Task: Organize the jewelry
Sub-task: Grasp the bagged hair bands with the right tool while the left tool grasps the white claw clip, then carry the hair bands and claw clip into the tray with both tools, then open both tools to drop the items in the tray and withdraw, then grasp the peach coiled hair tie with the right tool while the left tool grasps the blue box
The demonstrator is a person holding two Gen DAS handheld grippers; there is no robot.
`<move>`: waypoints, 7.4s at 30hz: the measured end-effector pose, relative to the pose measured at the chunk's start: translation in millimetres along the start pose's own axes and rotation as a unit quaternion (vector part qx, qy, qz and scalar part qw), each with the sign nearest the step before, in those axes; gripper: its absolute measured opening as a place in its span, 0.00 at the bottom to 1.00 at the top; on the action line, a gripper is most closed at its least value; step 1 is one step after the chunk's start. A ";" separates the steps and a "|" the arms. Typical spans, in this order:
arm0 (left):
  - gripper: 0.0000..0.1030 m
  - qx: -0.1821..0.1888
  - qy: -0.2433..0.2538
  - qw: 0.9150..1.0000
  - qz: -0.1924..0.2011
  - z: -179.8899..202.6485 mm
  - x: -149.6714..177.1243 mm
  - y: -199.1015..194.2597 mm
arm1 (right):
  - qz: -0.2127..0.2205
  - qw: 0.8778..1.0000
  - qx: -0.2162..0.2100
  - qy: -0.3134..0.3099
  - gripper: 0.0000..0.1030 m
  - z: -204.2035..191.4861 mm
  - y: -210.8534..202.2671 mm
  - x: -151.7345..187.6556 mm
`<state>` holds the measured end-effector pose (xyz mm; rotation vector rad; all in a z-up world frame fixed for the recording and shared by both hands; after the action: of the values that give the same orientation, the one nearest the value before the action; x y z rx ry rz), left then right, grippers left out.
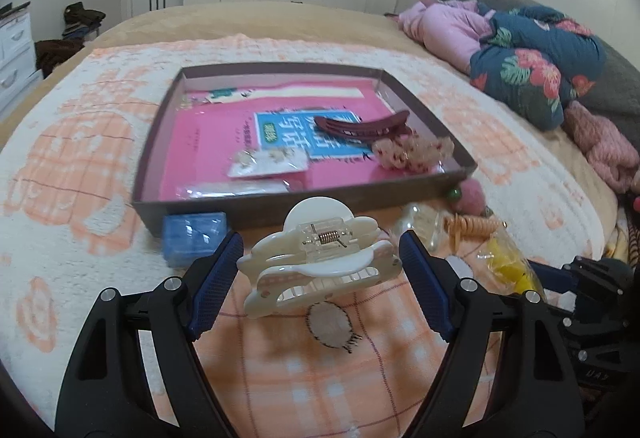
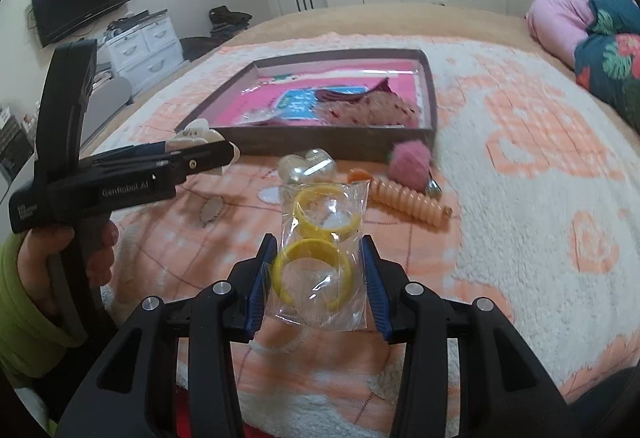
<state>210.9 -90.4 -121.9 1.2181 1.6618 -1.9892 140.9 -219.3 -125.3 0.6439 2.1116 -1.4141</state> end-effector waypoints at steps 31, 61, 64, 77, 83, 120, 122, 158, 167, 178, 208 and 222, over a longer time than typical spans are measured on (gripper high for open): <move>0.69 -0.039 -0.056 0.997 0.026 -61.9 -12.0 -15.3 | 0.022 0.999 -0.013 -0.040 0.39 -35.0 27.2 -45.3; 0.69 -0.063 -0.072 0.995 0.036 -99.7 -46.3 3.7 | 0.075 0.997 0.006 -0.029 0.40 -15.7 51.3 -129.7; 0.69 -0.062 -0.078 0.994 0.034 -107.0 -52.8 8.5 | 0.075 0.997 0.010 -0.024 0.40 -10.7 55.8 -135.2; 0.69 -0.071 -0.065 0.995 0.007 -118.5 -56.2 42.7 | 0.066 0.997 0.023 -0.028 0.40 -2.2 81.2 -149.7; 0.69 -0.078 -0.053 0.996 -0.006 -118.7 -55.1 58.3 | 0.055 0.997 0.028 -0.040 0.40 -4.0 96.9 -153.8; 0.77 -0.080 -0.012 0.997 0.009 -101.3 -68.3 65.1 | 0.037 0.999 0.027 -0.021 0.61 4.4 101.5 -142.3; 0.79 -0.081 -0.015 0.996 0.013 -100.8 -68.7 60.4 | 0.044 0.998 0.028 -0.017 0.63 7.1 94.4 -144.1; 0.89 -0.079 -0.054 0.993 0.063 -86.1 -51.0 -19.7 | 0.117 0.993 0.033 0.015 0.77 26.5 6.8 -128.6; 0.89 -0.078 -0.037 0.994 0.066 -71.4 -32.6 -29.2 | 0.125 0.991 0.034 0.013 0.77 27.8 -7.2 -117.7; 0.89 -0.079 -0.015 0.994 0.073 -54.3 -30.8 -37.8 | 0.115 0.993 0.037 0.011 0.78 29.6 -10.8 -98.6; 0.89 -0.042 0.018 0.999 0.028 -9.7 6.2 -28.3 | 0.054 0.996 0.064 0.028 0.78 50.3 -1.4 -46.5; 0.89 -0.064 -0.008 0.998 0.008 -36.0 20.4 -12.2 | 0.001 0.996 0.088 0.022 0.64 73.1 36.6 -35.6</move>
<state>205.4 -48.0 -128.1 1.1638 1.7370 -1.8468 202.3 -278.6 -151.2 0.7508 2.0340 -1.6123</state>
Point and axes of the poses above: each gripper's, at about its wrist camera, not at the fingertips, and y roughly the way its jaws point, z to its right, x to its underside, the point moved 10 cm from there along y, roughly the way its jaws point, and after that the axes turned 13 degrees about y, right-handed, at the moved point
